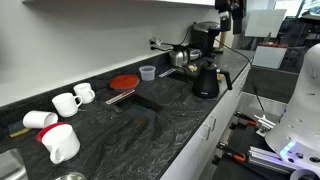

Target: Place one of the brown papers from the counter in the left trash chute

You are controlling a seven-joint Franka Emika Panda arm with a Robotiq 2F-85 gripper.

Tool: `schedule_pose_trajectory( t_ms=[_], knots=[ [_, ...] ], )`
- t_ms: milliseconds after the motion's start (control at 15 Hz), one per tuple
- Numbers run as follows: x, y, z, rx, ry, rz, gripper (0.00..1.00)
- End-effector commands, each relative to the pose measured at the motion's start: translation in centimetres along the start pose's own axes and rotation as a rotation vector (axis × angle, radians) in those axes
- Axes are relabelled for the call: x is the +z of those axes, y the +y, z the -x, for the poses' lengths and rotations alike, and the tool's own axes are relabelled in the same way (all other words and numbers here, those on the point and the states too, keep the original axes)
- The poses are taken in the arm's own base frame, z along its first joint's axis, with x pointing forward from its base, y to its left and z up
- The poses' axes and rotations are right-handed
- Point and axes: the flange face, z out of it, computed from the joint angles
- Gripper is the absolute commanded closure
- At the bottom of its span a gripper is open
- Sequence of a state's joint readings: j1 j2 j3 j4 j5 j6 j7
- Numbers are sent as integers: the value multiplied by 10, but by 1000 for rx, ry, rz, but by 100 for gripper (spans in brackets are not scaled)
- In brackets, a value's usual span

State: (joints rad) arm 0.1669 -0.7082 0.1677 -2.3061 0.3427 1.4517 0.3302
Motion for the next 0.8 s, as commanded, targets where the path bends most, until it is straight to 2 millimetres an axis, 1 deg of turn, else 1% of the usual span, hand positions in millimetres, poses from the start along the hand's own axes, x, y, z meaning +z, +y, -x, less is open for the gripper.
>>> schedule_pose_trajectory(
  t_ms=[0, 133, 533, 600, 733],
  knots=[
    [-1, 0, 0, 0, -1, 0, 0],
    [-5, 8, -7, 35, 45, 7, 0],
    [-15, 49, -36, 171, 149, 87, 0],
    [-15, 43, -28, 127, 117, 66, 0],
    [-15, 50, -34, 150, 129, 75, 0]
  ],
)
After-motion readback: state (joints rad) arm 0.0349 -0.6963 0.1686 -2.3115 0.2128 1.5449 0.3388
